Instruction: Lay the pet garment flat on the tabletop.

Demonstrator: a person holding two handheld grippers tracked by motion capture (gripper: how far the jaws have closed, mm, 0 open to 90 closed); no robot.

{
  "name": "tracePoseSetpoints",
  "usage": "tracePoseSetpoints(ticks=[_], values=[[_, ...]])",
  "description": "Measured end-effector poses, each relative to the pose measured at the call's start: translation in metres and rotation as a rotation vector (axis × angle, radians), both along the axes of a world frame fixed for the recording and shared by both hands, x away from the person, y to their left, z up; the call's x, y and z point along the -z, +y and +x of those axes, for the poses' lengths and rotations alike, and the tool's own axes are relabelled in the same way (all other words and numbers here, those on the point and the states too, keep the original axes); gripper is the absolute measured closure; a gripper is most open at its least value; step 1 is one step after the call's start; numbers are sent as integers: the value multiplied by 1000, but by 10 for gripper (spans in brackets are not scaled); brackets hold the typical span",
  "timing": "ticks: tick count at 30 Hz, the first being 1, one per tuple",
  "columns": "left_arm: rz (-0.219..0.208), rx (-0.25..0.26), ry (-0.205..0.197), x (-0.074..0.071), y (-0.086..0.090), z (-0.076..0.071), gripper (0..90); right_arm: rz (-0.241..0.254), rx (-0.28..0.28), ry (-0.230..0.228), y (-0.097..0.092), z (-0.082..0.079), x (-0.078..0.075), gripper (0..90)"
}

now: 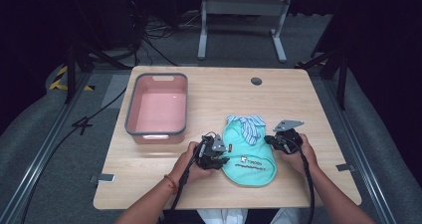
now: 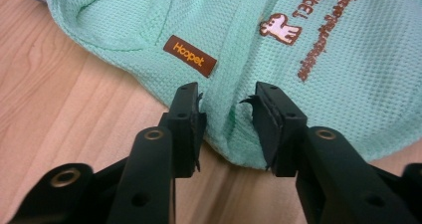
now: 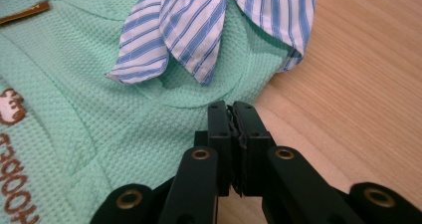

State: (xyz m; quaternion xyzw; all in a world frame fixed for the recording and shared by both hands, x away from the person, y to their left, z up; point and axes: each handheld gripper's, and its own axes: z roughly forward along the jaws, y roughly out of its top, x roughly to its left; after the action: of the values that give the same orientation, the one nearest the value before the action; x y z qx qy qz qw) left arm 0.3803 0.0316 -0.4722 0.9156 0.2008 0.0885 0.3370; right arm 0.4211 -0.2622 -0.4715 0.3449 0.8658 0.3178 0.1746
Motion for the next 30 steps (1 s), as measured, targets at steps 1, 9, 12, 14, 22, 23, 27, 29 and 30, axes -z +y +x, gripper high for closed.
tracePoseSetpoints(ticks=[1, 9, 12, 14, 22, 23, 27, 29, 30], values=[[1, -5, 0, 0, 0, 1, 598, -12, 10, -4, 1, 2, -1, 838], [14, -31, 4, -1, -2, 8, 475, -26, 28, -27, 6, 15, -1, 681], [1, -43, 4, -3, 0, 8, 424, -11, 20, -24, 5, 14, -2, 627], [-8, -51, -2, -5, 2, 7, 412, -14, 14, -28, 5, 12, -4, 621], [8, -58, -44, -16, 13, 0, 329, -16, -46, -44, 1, -1, -17, 532], [8, -59, -48, -18, 15, 0, 325, -17, -67, -45, -1, -5, -20, 512], [12, -61, -73, -24, 25, -5, 305, -28, -89, -57, -4, -13, -25, 486], [13, -62, -76, -27, 29, -7, 300, -31, -106, -60, -8, -19, -29, 476], [16, -68, -83, -29, 32, -9, 298, -38, -121, -71, -10, -24, -31, 467]])
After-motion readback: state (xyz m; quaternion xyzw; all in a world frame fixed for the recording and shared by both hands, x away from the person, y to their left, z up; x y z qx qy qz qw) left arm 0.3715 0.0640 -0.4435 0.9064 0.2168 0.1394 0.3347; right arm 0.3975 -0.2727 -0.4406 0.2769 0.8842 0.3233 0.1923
